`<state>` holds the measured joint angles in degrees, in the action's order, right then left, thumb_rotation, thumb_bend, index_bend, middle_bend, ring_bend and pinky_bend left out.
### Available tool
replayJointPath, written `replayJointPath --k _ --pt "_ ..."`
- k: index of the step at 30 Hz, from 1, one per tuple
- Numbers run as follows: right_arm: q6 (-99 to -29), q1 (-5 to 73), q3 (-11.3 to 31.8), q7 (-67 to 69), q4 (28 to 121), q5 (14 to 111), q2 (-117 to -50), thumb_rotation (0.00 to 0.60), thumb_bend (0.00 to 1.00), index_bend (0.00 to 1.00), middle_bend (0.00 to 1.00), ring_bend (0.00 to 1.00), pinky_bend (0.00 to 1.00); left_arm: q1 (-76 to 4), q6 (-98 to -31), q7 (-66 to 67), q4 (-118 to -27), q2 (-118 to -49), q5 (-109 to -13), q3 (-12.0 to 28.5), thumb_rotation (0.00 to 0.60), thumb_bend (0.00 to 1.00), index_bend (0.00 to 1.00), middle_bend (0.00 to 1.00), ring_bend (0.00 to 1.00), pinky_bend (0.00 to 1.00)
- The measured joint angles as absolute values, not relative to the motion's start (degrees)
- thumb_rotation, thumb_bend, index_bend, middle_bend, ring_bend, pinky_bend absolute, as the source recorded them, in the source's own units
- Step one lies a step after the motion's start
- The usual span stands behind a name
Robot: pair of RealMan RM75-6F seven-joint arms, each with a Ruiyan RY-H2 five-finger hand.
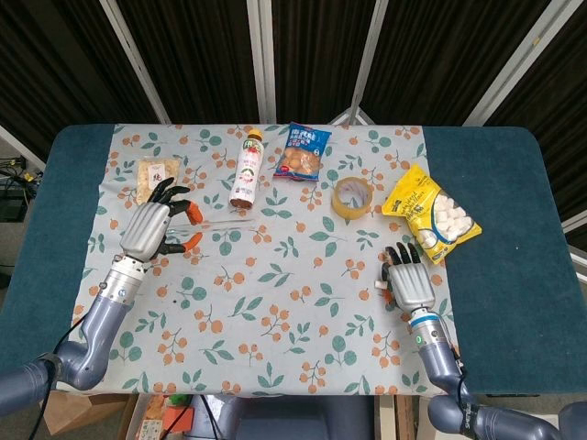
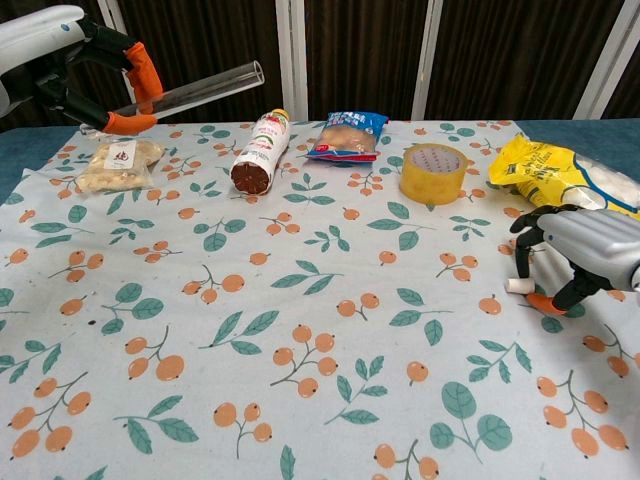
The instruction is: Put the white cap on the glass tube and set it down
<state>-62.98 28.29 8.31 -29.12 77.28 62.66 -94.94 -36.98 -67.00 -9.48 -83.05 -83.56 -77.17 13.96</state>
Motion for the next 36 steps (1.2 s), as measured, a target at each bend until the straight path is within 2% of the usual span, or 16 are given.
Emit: replayJointPath --k 13,22,27,36 --pt "-67.90 28.50 9.86 -25.55 78.11 68.58 -93.20 0.600 0.41 0.68 0.21 0.02 0.01 -37.32 -67.67 -9.79 -83.07 -86.18 -76.69 14.58 0.600 0.84 0.70 0.69 0.19 0.00" --pt "-71.31 29.81 13.01 -24.24 80.02 72.55 -89.17 0.600 0.41 0.68 0.21 0.02 0.01 -38.91 -67.50 -9.02 -81.52 -91.62 -75.24 15.73 0.600 0.84 0.70 0.69 0.19 0.00" --pt "-72.48 30.92 15.29 -23.02 80.96 73.76 -87.49 0.600 0.41 0.68 0.21 0.02 0.01 -39.39 -69.80 -11.03 -79.65 -95.75 -75.73 16.65 0.600 0.84 0.70 0.69 0.19 0.00" --pt "-75.69 32.53 15.75 -21.81 78.62 79.90 -86.61 0.600 0.41 0.68 0.21 0.02 0.01 -39.93 -71.47 -13.30 -73.98 -101.16 -76.79 16.53 0.600 0.84 0.70 0.69 0.19 0.00"
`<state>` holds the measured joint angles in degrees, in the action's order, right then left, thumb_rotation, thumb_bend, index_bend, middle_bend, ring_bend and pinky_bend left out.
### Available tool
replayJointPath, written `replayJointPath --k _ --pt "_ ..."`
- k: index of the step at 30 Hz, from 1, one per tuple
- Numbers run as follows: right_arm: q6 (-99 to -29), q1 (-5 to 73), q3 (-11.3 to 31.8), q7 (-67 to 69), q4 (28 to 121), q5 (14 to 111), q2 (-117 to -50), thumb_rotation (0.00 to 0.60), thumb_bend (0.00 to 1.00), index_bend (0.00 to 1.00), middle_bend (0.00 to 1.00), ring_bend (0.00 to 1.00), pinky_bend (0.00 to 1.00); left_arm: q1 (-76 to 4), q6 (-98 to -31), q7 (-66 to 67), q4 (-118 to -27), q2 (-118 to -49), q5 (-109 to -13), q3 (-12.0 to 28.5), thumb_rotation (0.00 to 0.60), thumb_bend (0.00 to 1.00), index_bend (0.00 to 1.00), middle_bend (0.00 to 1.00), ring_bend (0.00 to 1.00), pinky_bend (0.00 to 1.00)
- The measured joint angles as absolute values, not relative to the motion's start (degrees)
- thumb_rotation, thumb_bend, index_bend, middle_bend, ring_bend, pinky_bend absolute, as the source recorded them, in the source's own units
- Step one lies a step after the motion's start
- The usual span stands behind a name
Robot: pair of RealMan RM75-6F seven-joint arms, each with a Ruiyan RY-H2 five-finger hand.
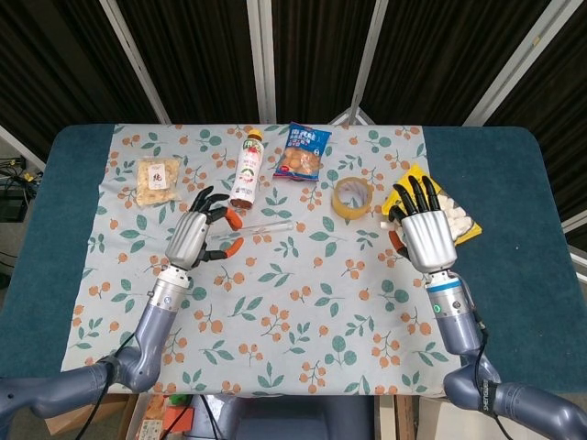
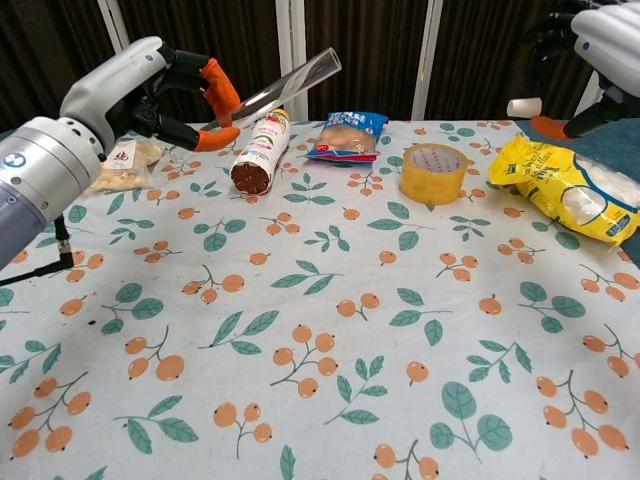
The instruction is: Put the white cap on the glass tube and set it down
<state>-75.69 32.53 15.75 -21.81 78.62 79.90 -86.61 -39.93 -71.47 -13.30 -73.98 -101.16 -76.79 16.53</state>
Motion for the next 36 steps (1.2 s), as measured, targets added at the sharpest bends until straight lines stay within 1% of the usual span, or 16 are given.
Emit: replayJointPath --k 7,18,32,36 --pt "-77.07 34.91 15.83 -20.89 74.92 84.05 -86.84 0.600 0.41 0.68 0.21 0.02 0.01 -39.99 -70.54 -12.36 -73.41 -102.52 -74.88 17.07 0.600 0.84 0.70 0.69 0.19 0.00" --pt "-78.15 41.44 15.40 -23.35 67.25 92.86 -87.87 0.600 0.41 0.69 0.21 0.02 0.01 -40.82 -68.49 -9.90 -74.66 -101.80 -72.95 18.53 0.600 0.84 0.70 0.69 0.19 0.00" --pt "-78.59 44.20 14.32 -24.55 64.91 94.78 -91.35 0.600 0.41 0.69 0.21 0.03 0.01 -41.87 -66.52 -5.12 -78.27 -100.89 -67.03 22.11 0.600 0.84 0.70 0.69 0.19 0.00" --pt "-77.92 45.39 14.38 -25.69 64.69 94.80 -92.45 0.600 0.41 0.69 0.21 0.03 0.01 -42.24 -66.16 -2.73 -78.91 -101.30 -65.44 22.48 0.600 0.84 0.70 0.69 0.19 0.00"
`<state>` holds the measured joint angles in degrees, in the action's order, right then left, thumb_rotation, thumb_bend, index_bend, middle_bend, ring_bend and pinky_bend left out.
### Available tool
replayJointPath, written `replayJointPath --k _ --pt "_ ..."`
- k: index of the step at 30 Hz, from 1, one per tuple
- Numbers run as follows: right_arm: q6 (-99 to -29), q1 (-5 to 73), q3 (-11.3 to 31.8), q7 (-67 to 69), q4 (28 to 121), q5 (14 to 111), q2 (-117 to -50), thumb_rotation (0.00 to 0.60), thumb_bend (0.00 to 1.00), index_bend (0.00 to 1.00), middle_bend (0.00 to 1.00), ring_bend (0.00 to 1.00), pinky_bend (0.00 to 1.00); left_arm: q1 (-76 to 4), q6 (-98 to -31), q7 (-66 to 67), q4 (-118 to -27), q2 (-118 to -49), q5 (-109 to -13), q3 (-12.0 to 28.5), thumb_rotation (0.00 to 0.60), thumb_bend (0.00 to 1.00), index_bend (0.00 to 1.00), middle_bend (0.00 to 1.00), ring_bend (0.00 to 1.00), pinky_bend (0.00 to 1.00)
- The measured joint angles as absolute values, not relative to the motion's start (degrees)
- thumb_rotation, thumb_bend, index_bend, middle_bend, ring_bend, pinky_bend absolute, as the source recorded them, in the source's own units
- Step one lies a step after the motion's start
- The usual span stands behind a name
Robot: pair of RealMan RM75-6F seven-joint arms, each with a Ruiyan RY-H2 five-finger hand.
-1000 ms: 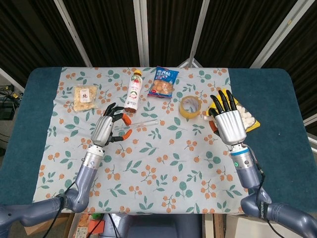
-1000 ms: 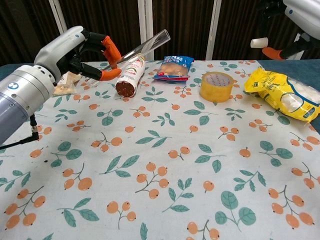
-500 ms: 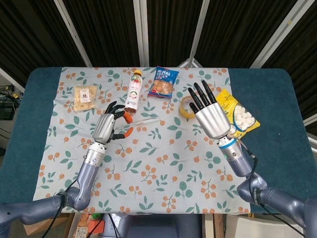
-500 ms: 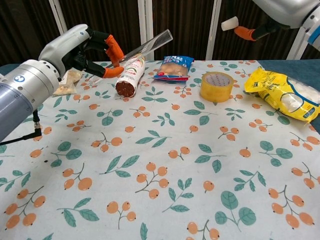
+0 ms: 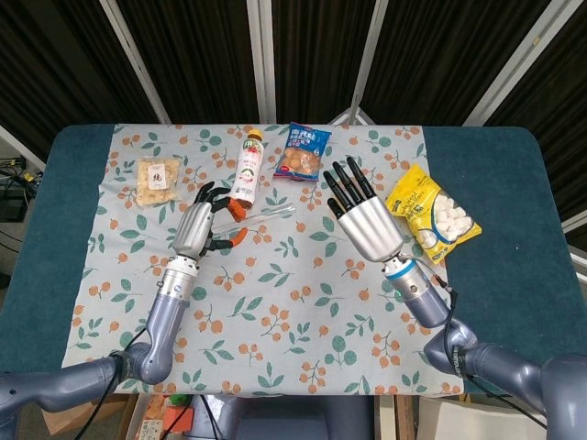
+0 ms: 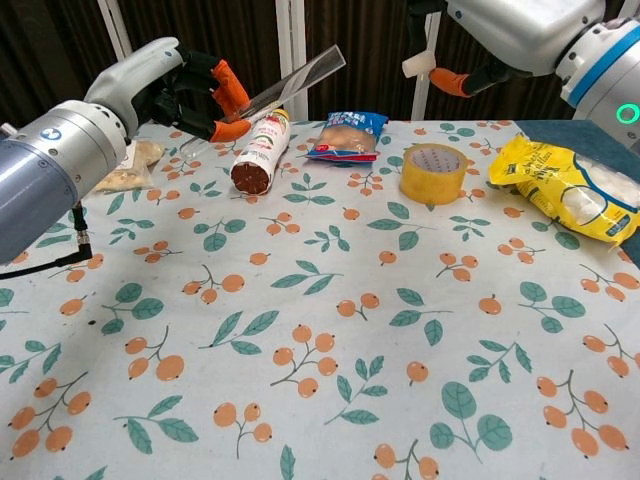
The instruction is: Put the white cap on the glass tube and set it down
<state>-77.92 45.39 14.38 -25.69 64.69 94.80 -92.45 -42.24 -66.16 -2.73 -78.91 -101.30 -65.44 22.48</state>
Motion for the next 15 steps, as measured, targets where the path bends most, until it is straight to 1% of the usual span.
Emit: replayJointPath --k 8,15 --pt "-76.06 47.83 15.49 -27.08 63.35 93.77 -94.02 0.600 0.41 0.69 0.21 0.02 0.01 -42.91 -66.10 0.37 -79.83 -102.34 -63.16 23.05 0.600 0.84 0.70 0.69 0.19 0.00" --pt "-76.04 48.04 15.70 -27.09 62.54 92.72 -94.29 0.600 0.41 0.69 0.21 0.03 0.01 -43.35 -65.91 1.68 -80.43 -102.75 -62.10 23.32 0.600 0.84 0.70 0.69 0.19 0.00"
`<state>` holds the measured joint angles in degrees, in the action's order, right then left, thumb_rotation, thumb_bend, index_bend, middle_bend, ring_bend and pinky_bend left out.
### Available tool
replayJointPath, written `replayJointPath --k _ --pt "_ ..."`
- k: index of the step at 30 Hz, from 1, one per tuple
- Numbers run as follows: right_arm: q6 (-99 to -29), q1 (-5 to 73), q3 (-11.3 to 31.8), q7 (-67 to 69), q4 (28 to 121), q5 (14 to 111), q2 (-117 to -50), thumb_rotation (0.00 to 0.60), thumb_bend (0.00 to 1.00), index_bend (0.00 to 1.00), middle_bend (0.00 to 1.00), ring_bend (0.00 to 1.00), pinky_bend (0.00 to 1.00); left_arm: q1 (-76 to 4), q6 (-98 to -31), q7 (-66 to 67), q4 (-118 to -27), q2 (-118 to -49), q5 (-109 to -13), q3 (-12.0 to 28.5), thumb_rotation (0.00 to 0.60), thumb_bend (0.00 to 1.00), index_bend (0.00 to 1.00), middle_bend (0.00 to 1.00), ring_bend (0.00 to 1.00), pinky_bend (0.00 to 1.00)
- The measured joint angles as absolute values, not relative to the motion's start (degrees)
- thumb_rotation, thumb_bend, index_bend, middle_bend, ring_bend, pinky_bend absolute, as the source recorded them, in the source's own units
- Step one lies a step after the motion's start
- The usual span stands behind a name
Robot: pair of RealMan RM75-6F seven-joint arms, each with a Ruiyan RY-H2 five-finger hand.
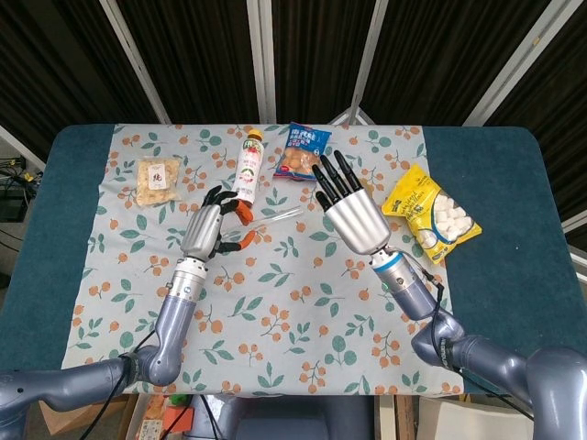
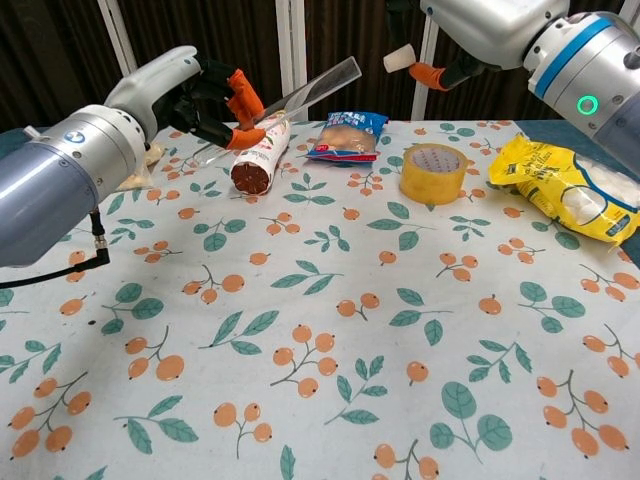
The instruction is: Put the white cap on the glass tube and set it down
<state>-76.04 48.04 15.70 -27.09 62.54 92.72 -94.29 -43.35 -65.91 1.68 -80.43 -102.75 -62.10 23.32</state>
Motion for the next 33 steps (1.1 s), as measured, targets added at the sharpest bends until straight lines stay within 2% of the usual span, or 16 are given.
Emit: replayJointPath --k 33 --pt "-77.19 48.04 14.67 -27.31 65.06 91.32 -94.00 0.600 0.41 0.69 0.21 0.03 0.01 -43.81 -67.18 4.11 -81.11 -104.77 -60.37 23.63 0.600 0.84 0.70 0.69 0.19 0.00"
